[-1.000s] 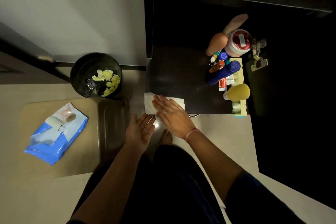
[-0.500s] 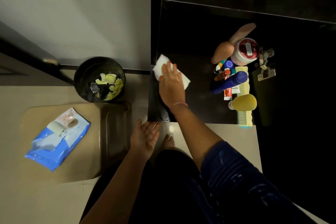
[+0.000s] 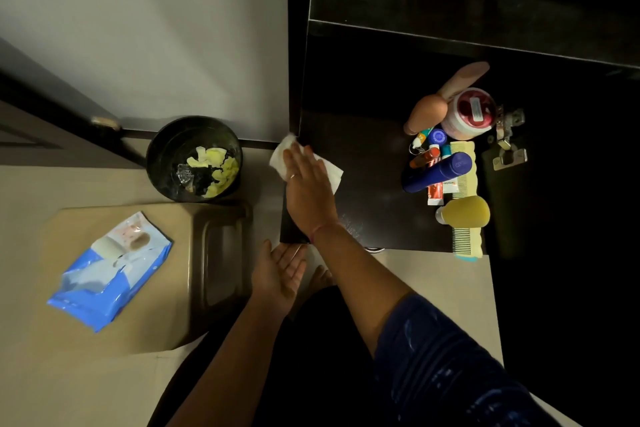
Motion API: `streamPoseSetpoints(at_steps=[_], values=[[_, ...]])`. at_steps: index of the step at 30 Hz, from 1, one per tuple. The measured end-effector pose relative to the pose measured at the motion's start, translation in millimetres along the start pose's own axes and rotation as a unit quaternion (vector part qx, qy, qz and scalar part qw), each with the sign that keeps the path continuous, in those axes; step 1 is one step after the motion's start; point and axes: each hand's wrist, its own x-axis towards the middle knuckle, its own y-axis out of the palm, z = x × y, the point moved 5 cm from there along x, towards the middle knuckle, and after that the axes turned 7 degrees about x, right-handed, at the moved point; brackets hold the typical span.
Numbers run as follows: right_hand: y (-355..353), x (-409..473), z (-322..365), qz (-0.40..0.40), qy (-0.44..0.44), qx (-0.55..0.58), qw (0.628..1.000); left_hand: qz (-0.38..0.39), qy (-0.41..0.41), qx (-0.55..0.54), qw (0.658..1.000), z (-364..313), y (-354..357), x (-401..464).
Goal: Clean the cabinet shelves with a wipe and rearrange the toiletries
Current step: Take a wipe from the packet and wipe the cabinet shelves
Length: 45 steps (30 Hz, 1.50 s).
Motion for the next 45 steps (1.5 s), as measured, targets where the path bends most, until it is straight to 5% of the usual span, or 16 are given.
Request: streamPoseSetpoints(at_steps=[5, 8, 13, 19, 26, 33, 40, 45], values=[[28.1, -71.7, 13.8, 0.145, -0.153, -0.081, 0.974, 0.011, 0.015, -0.011, 1.0, -0.8, 0.1, 4.6], [20.8, -99.7, 5.4, 0.113, -0.174, -0.127, 0.97, 0.004, 0.015, -0.015, 1.0, -2.5, 0.7, 4.6], [-0.8, -87.2, -24.4, 0.076, -0.088, -0.017, 0.993, 0.004, -0.014, -0.037, 0.999, -4.8, 4.5, 2.6], [-37.6, 9.7, -54.8, 0.021, 0.026, -0.023, 0.999, 0.004, -0.018, -0.04, 0.999, -4.7, 4.9, 0.7], [-68.5, 85.8, -77.4, 0.046, 0.066, -0.056, 0.995, 0.016, -0.017, -0.041, 0.999, -4.9, 0.9, 4.5], [-75.0, 43.8, -95.4, -0.112, 0.249, 0.004, 0.962, 0.018, -0.015, -0.044, 0.999, -6.1, 3.4, -0.4], [-44.2, -20.9, -77.9, -0.129, 0.206, -0.009, 0.97, 0.033, -0.02, -0.055, 0.998, -3.1, 8.2, -4.8], [-1.4, -76.9, -45.2, -0.066, 0.128, -0.014, 0.989, 0.052, -0.023, -0.065, 0.996, -1.4, 11.0, -12.0]])
